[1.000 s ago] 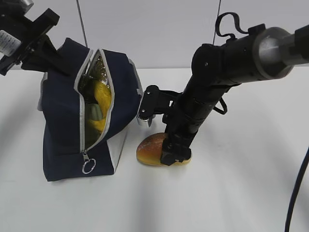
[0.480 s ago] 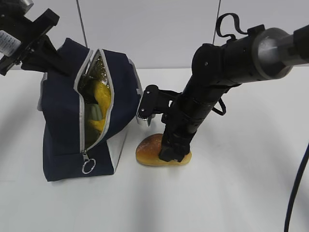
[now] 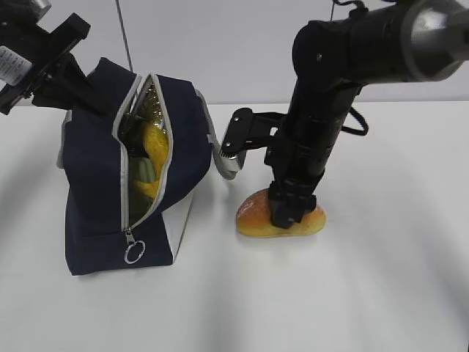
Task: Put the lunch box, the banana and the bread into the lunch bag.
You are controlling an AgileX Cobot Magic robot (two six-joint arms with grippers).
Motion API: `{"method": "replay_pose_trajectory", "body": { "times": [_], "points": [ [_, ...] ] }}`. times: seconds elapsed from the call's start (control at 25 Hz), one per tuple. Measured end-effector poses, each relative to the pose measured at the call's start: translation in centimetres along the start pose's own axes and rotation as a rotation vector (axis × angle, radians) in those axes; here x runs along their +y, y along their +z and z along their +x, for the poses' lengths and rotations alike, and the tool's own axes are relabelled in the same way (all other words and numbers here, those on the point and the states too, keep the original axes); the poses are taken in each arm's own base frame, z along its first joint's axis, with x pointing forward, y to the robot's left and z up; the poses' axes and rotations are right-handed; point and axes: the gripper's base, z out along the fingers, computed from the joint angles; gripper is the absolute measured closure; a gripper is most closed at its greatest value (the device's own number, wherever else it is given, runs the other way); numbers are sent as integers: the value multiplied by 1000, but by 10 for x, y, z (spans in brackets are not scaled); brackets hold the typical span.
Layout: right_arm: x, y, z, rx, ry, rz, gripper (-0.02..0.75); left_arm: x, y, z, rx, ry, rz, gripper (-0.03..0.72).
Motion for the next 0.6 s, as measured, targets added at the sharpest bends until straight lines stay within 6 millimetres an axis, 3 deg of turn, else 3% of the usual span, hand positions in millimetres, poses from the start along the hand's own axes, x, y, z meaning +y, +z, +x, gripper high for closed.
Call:
{"method": "replay_pose_trajectory", "body": {
  "times": [0.28, 0.48, 0.6],
  "points": [
    [-2, -62, 20, 48, 88, 162, 334, 0, 0, 0, 0, -2, 5, 691],
    [6, -111, 19, -82, 220, 274, 335, -2, 0, -1, -7, -12, 27, 691],
    [9, -125, 11, -201, 334, 264, 336, -3, 0, -1, -11, -17, 38, 691]
  ]
}}
